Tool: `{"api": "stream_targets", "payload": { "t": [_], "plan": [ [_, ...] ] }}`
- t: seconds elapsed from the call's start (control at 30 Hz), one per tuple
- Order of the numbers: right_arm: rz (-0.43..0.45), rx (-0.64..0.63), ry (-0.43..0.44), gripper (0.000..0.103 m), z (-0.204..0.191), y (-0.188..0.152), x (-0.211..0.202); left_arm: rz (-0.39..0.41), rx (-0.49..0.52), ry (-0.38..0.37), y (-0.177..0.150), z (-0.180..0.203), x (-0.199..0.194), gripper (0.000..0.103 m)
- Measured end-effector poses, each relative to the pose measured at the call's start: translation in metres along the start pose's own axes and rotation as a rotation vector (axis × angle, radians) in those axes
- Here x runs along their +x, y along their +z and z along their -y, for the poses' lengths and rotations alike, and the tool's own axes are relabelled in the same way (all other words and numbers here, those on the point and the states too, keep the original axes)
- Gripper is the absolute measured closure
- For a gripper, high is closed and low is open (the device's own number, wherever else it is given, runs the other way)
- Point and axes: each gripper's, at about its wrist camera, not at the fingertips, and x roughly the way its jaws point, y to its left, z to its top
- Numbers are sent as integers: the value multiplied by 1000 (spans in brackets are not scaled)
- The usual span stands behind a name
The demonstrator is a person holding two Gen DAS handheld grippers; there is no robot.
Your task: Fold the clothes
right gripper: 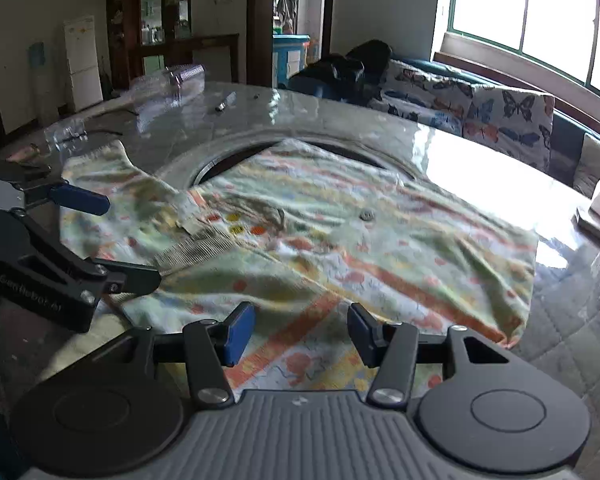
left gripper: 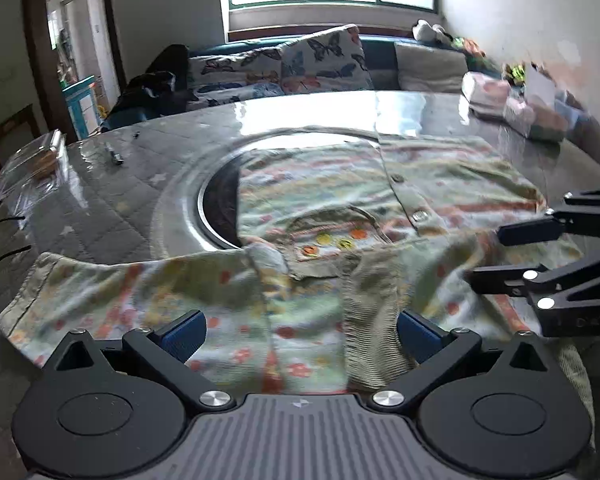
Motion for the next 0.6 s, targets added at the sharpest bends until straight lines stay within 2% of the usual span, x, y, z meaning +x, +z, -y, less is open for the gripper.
{"api": "stream_targets", "payload": {
  "t": [0.17,0.5,0.6],
  "plan": [
    [4,-39,47,49,-16,0,3,18,-104,79,-3,-35,-7,0],
    [-9,-56,55,45,-23,0,8,61,-366,338,-16,-145,-16,1],
    [-9,-46,53,44,-22,0,8,55,-444,385,-20,-174,-13,12]
  ]
}}
